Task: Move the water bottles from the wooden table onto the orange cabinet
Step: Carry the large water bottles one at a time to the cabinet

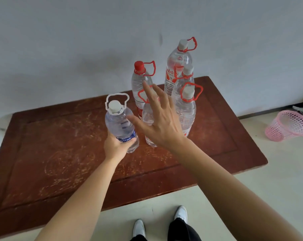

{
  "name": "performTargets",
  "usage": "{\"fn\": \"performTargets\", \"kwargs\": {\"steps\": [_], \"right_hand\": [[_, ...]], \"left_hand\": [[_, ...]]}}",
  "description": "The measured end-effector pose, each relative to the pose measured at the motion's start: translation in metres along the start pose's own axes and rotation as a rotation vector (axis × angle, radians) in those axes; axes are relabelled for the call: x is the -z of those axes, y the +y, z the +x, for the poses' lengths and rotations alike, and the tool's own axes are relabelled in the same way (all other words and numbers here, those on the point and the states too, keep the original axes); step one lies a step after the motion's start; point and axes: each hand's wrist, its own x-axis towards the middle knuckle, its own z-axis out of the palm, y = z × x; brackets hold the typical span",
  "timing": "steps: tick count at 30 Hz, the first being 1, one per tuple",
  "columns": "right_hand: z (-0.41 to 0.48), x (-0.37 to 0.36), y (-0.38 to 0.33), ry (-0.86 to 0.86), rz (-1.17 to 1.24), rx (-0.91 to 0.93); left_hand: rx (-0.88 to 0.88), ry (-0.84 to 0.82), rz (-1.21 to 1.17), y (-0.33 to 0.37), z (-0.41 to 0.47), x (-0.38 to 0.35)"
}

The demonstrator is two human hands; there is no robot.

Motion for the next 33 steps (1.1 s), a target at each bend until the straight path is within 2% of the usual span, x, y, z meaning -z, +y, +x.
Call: {"fn": "performTargets", "kwargs": {"steps": [3, 5, 10, 12, 15, 18, 20, 24, 27, 30, 33], "right_hand": [[-0.001, -0.012, -0.009, 0.007, -0.180, 0.057], [-0.008, -0.020, -0.008, -0.005, -0.203, 0.064], [-0.047, -0.025, -0.003, 0.020, 0.086, 0.103], [-0.072, -0.022, 0.001, -0.035, 0.242, -0.002], [-0.110, -0.020, 0.011, -0.033, 0.425, -0.354], [-0.137, -0.027, 0.027, 0.081, 0.450, -0.679], [-0.147, -0.030, 0.036, 0.079, 0.431, -0.799], [-0.154, -0.035, 0.056, -0.018, 0.416, -0.948], [-0.156, -0.040, 0.070, -0.097, 0.405, -1.034], [-0.162, -0.049, 0.083, -0.153, 0.312, -1.025], [-0.159, -0.058, 0.082, -0.274, 0.139, -0.911]], "left_hand": [[-0.072, -0.037, 0.093, 0.005, -0.021, 0.009], [-0.173, -0.069, 0.209, 0.001, -0.033, 0.014], [-0.291, -0.134, 0.383, -0.016, -0.046, 0.027], [-0.379, -0.139, 0.417, -0.023, -0.050, 0.028], [-0.527, -0.237, 0.480, -0.028, -0.052, 0.025], [-0.493, -0.383, 0.572, -0.038, -0.052, 0.014], [-0.441, -0.390, 0.587, -0.045, -0.058, 0.008], [-0.511, -0.336, 0.747, -0.054, -0.066, 0.001], [-0.517, -0.371, 0.893, -0.058, -0.063, 0.000], [-0.470, -0.434, 0.995, -0.058, -0.058, 0.002], [-0.422, -0.476, 1.064, -0.059, -0.056, 0.003]]}}
